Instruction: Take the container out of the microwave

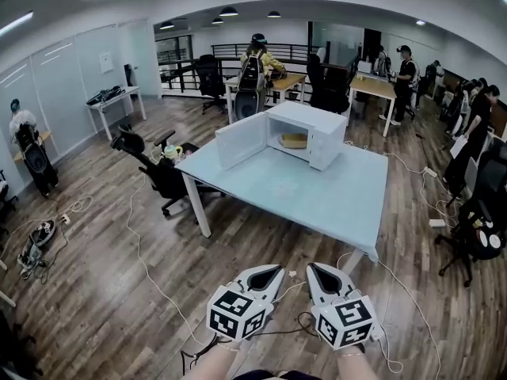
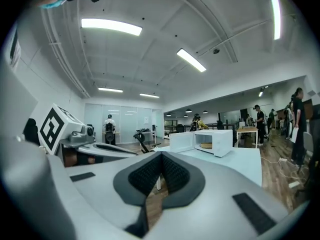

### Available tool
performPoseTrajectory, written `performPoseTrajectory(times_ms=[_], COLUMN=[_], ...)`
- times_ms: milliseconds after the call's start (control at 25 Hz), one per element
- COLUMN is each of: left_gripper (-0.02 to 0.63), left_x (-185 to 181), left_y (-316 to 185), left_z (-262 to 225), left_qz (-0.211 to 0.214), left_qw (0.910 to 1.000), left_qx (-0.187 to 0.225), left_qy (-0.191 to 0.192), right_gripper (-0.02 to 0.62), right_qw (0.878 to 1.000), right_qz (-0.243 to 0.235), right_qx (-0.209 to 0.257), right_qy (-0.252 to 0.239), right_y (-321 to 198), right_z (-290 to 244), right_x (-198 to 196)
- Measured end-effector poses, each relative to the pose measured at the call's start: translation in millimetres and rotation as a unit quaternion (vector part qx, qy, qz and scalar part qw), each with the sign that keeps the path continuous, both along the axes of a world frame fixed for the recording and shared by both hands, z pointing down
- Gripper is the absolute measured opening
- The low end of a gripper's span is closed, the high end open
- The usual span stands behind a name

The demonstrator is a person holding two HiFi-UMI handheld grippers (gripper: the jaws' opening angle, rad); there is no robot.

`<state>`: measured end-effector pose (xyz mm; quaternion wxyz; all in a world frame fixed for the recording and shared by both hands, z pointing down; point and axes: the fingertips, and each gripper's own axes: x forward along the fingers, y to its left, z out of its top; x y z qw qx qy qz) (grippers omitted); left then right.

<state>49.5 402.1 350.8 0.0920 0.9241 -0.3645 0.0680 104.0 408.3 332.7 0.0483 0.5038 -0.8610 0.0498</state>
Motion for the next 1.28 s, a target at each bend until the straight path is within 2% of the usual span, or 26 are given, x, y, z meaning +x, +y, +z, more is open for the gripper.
performPoseTrajectory(times_ms=[240, 440, 640, 840, 960, 1280], left_gripper=[-0.003, -0.003, -0.003, -0.003, -0.003, -0.003], left_x=[-18, -28, -26, -15, 1, 38], left_y=[-3, -5, -14, -78, -125, -224], left_z=[12, 22, 28, 30, 27, 18], left_qz=[-0.003, 0.000, 0.002, -0.005, -0.007, -0.044], left_qw=[0.9999, 0.9996, 0.9994, 0.9996, 0.9997, 0.9989], left_qx=[-0.009, -0.029, -0.033, -0.028, -0.018, -0.006], left_qy=[-0.005, -0.003, -0.004, -0.006, -0.014, -0.013], right_gripper=[0.009, 0.009, 0.009, 0.009, 0.009, 0.009], right_qw=[0.999, 0.999, 0.999, 1.000, 1.000, 0.999], right_qz=[0.014, 0.022, -0.001, -0.012, -0.019, -0.039], right_qx=[-0.007, -0.038, -0.032, -0.020, -0.016, -0.021], right_qy=[0.036, -0.007, -0.005, -0.018, -0.006, 0.000], right_y=[1, -5, -15, -78, -128, -239], right_z=[15, 27, 29, 29, 32, 31], right_x=[-2, -2, -6, 4, 18, 63])
